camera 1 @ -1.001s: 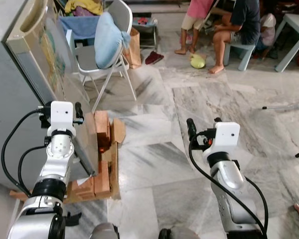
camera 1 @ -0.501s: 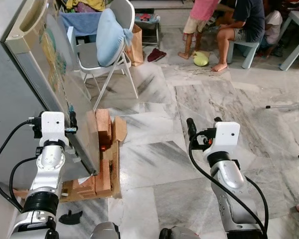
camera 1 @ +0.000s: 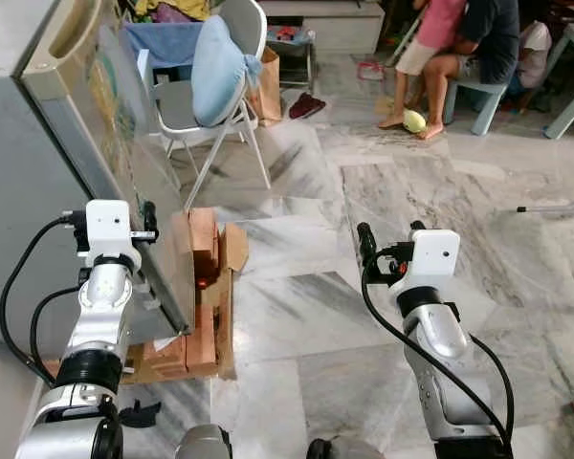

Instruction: Restocking fridge

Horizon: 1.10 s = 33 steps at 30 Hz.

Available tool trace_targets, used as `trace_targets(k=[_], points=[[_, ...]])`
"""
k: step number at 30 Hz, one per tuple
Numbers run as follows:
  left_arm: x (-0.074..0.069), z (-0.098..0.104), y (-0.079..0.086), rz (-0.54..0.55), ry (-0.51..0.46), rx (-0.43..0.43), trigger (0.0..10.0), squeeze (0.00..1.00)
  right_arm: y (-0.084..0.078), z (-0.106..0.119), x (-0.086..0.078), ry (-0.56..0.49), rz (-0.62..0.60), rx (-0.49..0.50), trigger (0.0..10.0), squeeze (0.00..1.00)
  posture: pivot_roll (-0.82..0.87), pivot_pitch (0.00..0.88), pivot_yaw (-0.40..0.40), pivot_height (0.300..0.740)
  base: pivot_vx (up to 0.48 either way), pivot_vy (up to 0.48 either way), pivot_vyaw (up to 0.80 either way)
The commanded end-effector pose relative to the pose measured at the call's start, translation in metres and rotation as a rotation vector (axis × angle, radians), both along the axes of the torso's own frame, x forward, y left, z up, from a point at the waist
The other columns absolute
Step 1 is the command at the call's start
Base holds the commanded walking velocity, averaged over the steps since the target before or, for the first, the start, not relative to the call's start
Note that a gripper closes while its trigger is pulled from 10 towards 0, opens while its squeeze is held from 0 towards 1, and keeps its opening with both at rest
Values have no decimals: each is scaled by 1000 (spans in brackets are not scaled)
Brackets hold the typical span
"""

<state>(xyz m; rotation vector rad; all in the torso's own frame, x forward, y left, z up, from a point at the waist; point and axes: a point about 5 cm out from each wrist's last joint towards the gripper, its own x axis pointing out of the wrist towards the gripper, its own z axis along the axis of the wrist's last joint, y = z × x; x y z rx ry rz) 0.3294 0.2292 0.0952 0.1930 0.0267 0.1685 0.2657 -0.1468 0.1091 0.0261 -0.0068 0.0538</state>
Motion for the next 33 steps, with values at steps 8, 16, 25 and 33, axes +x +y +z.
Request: trace_targets(k=[8,16,25,33], points=[[14,15,-20,-97,-52,11,10000,0,-1,1,2,-3,-16,2,10000,0,-35,54,-24,740,0,0,0],[27,18,-43,-162,-36,64,10000,0,-1,0,4,-3,-17,2,10000,0,-30,39,-23,740,0,0,0],[25,34,-160,-759,-97,104,10000,0,-3,3,1,-12,-29,20,10000,0,-30,20,-26,740,0,0,0],[13,12,-160,-782,-58,203,10000,0,-7,4,-5,-19,-48,35,10000,0,-41,18,-22,740,0,0,0]])
